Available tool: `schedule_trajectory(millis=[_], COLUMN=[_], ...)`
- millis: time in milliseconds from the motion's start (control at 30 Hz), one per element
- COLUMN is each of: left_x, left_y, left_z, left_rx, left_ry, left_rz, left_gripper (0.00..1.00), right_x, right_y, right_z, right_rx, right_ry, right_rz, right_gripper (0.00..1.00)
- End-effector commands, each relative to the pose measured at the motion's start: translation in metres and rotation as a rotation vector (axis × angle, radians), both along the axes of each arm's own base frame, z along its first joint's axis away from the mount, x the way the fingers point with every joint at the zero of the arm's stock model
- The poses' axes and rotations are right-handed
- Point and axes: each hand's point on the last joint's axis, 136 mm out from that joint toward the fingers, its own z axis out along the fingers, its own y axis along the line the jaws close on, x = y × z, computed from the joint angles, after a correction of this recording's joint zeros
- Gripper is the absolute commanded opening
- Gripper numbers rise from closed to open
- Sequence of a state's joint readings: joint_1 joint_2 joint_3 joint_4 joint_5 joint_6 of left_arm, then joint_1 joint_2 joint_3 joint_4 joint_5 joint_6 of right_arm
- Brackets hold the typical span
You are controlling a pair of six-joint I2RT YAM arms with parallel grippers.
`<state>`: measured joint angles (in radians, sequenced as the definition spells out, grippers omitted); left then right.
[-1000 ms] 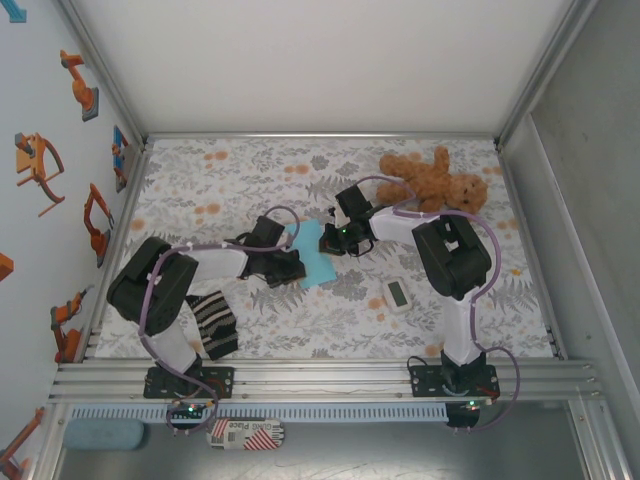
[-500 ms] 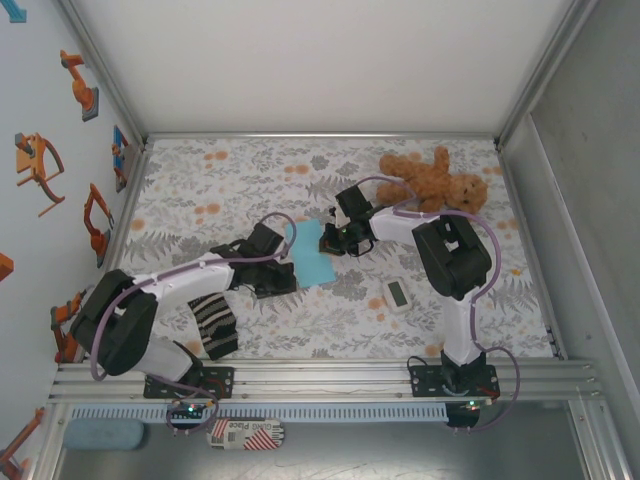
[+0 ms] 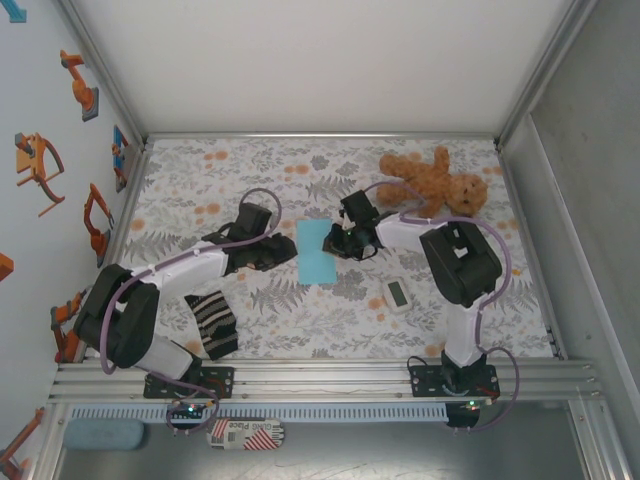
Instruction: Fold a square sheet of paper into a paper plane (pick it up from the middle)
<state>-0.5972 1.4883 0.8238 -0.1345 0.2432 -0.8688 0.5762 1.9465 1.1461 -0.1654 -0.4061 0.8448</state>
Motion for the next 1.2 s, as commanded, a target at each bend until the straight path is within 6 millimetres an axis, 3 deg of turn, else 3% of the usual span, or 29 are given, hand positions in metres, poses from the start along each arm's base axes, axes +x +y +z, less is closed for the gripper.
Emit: schedule_trajectory(millis=[0, 67, 133, 300, 500, 733, 867, 1167], left_x=[0.017, 0.017, 0.016, 0.016, 0.035, 0.059, 0.059, 0.057], left_y=[-0.010, -0.015, -0.021, -0.034, -0.048, -0.039, -0.042, -0.052], left_z=[0.027, 0.028, 0.029, 0.018, 0.000, -0.026, -0.038, -0.046], left_rx=[-0.082, -0.114, -0.156, -0.179, -0.153, -0.049, -0.079, -0.131], left_ry=[-0.062, -0.058, -0.053, -0.017, 0.030, 0.088, 0.151, 0.180], left_rz=[0.026, 0.015, 0.004, -0.038, -0.077, -0.074, -0.108, -0.134], left_gripper=[0.31, 0.34, 0.37, 0.40, 0.39, 0.36, 0.34, 0.31], right_x=[0.008, 0.008, 0.003, -0.013, -0.025, -0.022, -0.019, -0.024], right_y=[-0.011, -0.016, -0.027, -0.047, -0.055, -0.055, -0.055, -0.049], right_z=[0.044, 0.060, 0.064, 0.054, 0.053, 0.051, 0.050, 0.041], right_rx=[-0.016, -0.011, -0.028, -0.060, -0.004, 0.012, 0.014, 0.028], right_ry=[-0.086, -0.136, -0.166, -0.172, -0.186, -0.167, -0.159, -0.119], right_rz=[-0.041, -0.055, -0.076, -0.121, -0.176, -0.226, -0.250, -0.220], right_gripper=[0.21, 0.28, 0.35, 0.47, 0.64, 0.66, 0.65, 0.61])
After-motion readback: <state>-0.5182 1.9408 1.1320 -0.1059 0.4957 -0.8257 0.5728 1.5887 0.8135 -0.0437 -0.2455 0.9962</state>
